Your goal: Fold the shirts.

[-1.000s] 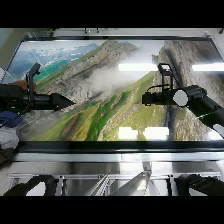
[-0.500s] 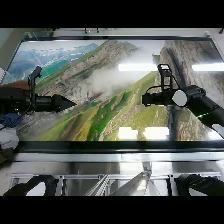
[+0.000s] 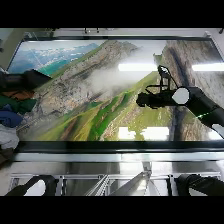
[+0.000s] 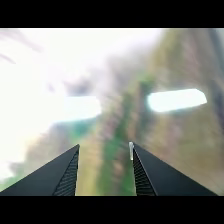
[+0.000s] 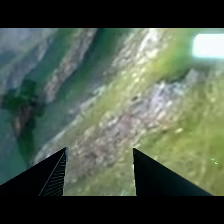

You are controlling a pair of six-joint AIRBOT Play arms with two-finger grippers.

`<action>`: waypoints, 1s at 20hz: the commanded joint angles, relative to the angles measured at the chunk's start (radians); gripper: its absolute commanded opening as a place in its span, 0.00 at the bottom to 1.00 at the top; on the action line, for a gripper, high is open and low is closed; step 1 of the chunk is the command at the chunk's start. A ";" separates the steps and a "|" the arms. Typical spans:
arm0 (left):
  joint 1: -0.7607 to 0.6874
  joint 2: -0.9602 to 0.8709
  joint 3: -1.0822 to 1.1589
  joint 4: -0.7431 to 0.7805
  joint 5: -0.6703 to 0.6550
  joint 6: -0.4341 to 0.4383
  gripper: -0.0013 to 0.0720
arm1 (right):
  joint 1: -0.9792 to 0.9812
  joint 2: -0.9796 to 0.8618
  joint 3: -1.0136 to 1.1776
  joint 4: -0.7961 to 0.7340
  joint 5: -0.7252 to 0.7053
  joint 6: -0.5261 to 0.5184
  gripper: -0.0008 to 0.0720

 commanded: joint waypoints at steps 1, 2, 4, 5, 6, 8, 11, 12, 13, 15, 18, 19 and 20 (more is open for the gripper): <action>0.196 -0.020 0.152 0.202 -0.058 -0.010 0.49 | 0.000 0.000 0.000 0.087 0.053 -0.064 0.64; 0.262 -0.050 0.190 0.209 -0.054 -0.011 0.49 | 0.000 0.000 0.000 0.082 0.056 -0.066 0.64; 0.370 -0.134 0.256 0.211 -0.032 -0.020 0.67 | 0.000 0.000 0.000 0.149 0.041 -0.063 0.64; 0.408 -0.183 0.282 0.212 -0.022 -0.038 1.00 | 0.000 0.000 0.000 0.172 0.028 -0.064 0.49; 0.436 -0.239 0.307 0.212 -0.013 -0.042 0.99 | -0.001 0.000 0.000 0.174 0.011 -0.065 0.26; 0.455 -0.354 0.348 0.220 -0.021 -0.041 0.99 | -0.011 0.000 0.000 0.178 -0.001 -0.067 0.25; 0.434 -0.547 0.425 0.222 -0.040 -0.035 0.99 | -0.039 0.000 0.000 0.202 0.000 -0.064 0.73; 0.420 -0.614 0.458 0.222 -0.039 -0.035 0.99 | -0.046 0.000 0.000 0.214 -0.001 -0.064 0.73; 0.404 -0.684 0.496 0.224 -0.039 -0.035 0.99 | -0.055 0.000 0.000 0.220 -0.001 -0.064 0.73; 0.373 -0.804 0.579 0.265 -0.032 -0.046 0.99 | -0.072 0.000 0.000 0.235 -0.001 -0.064 0.73; 0.332 -0.930 0.707 0.311 -0.021 -0.073 1.00 | -0.076 0.000 0.000 0.246 0.000 -0.063 0.73; 0.320 -0.960 0.750 0.326 -0.021 -0.082 1.00 | -0.076 0.000 0.000 0.251 0.000 -0.063 0.73; 0.312 -0.986 0.791 0.325 -0.016 -0.084 1.00 | -0.076 0.000 0.000 0.259 0.000 -0.063 0.73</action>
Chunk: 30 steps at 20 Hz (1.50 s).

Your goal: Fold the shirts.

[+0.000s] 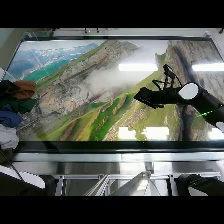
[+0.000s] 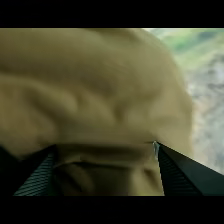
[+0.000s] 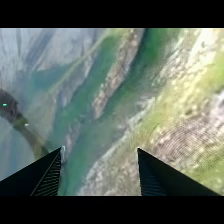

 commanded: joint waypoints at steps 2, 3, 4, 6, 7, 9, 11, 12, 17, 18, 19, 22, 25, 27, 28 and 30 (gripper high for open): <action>-0.051 -0.157 0.188 0.039 0.032 -0.038 1.00 | -0.005 0.000 0.000 0.027 -0.001 0.000 0.73; -0.064 -0.182 0.219 0.042 0.049 -0.049 0.99 | -0.005 0.000 0.000 0.028 -0.002 0.000 0.73; -0.080 -0.196 0.227 0.068 0.049 -0.062 0.99 | -0.008 0.000 0.000 0.028 -0.001 0.000 0.73; -0.124 -0.199 0.198 0.202 0.021 -0.063 0.92 | -0.009 0.000 0.000 0.027 -0.001 0.000 0.73; -0.148 -0.200 0.187 0.282 0.021 -0.063 0.75 | -0.009 0.000 0.000 0.027 -0.001 0.000 0.73; -0.204 -0.199 0.195 0.412 0.050 -0.062 0.03 | -0.009 0.000 0.000 0.027 -0.001 0.000 0.73; -0.249 -0.189 0.227 0.423 0.067 -0.062 0.04 | -0.009 0.000 0.000 0.027 -0.001 0.000 0.73; -0.271 -0.171 0.227 0.417 0.063 -0.063 0.04 | -0.009 0.000 0.000 0.027 -0.001 0.000 0.73; -0.382 -0.024 0.227 0.143 0.148 0.011 0.04 | -0.029 0.000 0.000 0.024 -0.008 -0.010 0.38; -0.400 0.008 0.224 -0.005 0.194 0.047 0.04 | -0.045 0.000 0.000 0.024 -0.008 -0.016 0.28; -0.424 0.042 0.213 -0.154 0.244 0.063 0.04 | -0.065 0.001 0.000 0.025 -0.004 -0.030 0.22; -0.545 0.138 0.173 -0.327 0.387 0.074 0.04 | -0.158 0.013 0.001 0.025 0.023 -0.040 0.21; -0.701 0.186 0.142 -0.322 0.462 0.072 0.07 | -0.266 0.031 0.001 0.027 0.096 -0.114 0.31; -0.804 0.191 0.115 -0.300 0.458 0.066 0.42 | -0.330 0.039 0.001 0.027 0.159 -0.150 0.68; -0.849 0.185 0.101 -0.302 0.457 0.062 0.42 | -0.354 0.039 0.001 0.027 0.193 -0.163 0.70; -0.916 0.169 0.080 -0.302 0.447 0.062 0.42 | -0.380 0.039 0.001 0.027 0.256 -0.190 0.70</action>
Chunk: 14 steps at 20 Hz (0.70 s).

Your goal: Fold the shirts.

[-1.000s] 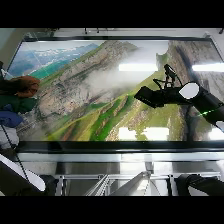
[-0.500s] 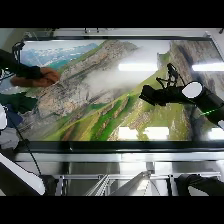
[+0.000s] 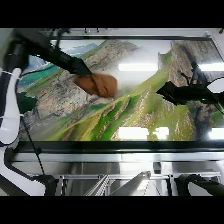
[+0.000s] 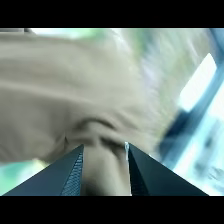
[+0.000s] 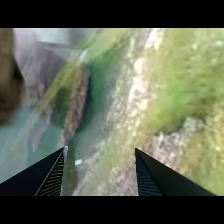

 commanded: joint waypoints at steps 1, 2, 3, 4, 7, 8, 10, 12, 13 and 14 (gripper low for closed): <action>-0.130 -0.010 -0.039 -0.020 0.008 -0.005 0.42 | -0.059 0.004 0.001 0.002 0.119 -0.067 0.70; -0.140 -0.015 -0.045 -0.020 -0.002 -0.016 0.42 | -0.058 0.004 0.001 0.002 0.135 -0.076 0.70; -0.142 -0.016 -0.053 -0.018 -0.010 -0.029 0.55 | -0.055 0.004 0.001 0.003 0.145 -0.077 0.70; -0.133 -0.015 -0.059 -0.014 -0.008 -0.060 0.97 | -0.047 0.003 0.001 0.003 0.146 -0.082 0.70; -0.061 -0.015 -0.060 0.043 0.081 -0.138 0.99 | 0.006 -0.029 0.001 0.097 0.145 -0.163 0.70; -0.022 -0.014 -0.061 0.079 0.114 -0.169 0.99 | 0.039 -0.056 0.001 0.150 0.143 -0.193 0.70; 0.069 0.010 -0.126 0.088 0.083 -0.194 0.99 | 0.114 -0.127 0.001 0.232 0.110 -0.235 0.70; 0.160 0.035 -0.247 0.083 0.029 -0.193 0.99 | 0.188 -0.207 0.002 0.269 0.056 -0.260 0.70; 0.203 0.036 -0.309 0.083 0.008 -0.193 0.99 | 0.216 -0.246 0.005 0.273 0.037 -0.260 0.70; 0.235 0.027 -0.359 0.082 -0.013 -0.192 0.99 | 0.240 -0.287 0.013 0.272 0.030 -0.260 0.70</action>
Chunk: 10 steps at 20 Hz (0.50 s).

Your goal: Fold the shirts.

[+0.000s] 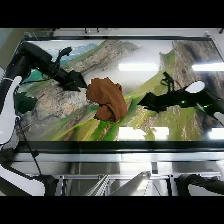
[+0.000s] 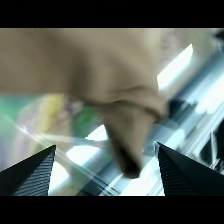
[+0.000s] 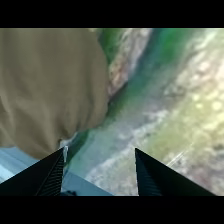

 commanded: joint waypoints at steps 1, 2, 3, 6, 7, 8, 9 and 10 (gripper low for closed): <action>0.130 -0.007 -0.171 0.007 -0.066 -0.009 0.99 | 0.097 -0.135 0.013 0.068 -0.047 -0.037 0.70; 0.150 -0.031 -0.203 -0.002 -0.085 0.010 0.99 | 0.108 -0.163 0.017 0.105 -0.047 -0.066 0.70; 0.160 -0.052 -0.222 -0.026 -0.101 0.033 0.99 | 0.114 -0.187 0.018 0.168 -0.046 -0.108 0.70; 0.151 -0.133 -0.219 -0.111 -0.140 0.080 0.99 | 0.125 -0.220 0.019 0.318 -0.047 -0.194 0.70; 0.136 -0.168 -0.194 -0.112 -0.138 0.080 0.99 | 0.126 -0.224 0.019 0.349 -0.045 -0.212 0.70; 0.117 -0.201 -0.161 -0.114 -0.129 0.080 0.99 | 0.128 -0.225 0.019 0.365 -0.046 -0.216 0.70; 0.092 -0.234 -0.121 -0.126 -0.118 0.080 0.99 | 0.131 -0.225 0.019 0.375 -0.045 -0.219 0.70; 0.067 -0.258 -0.084 -0.131 -0.121 0.080 0.99 | 0.134 -0.225 0.019 0.374 -0.045 -0.218 0.70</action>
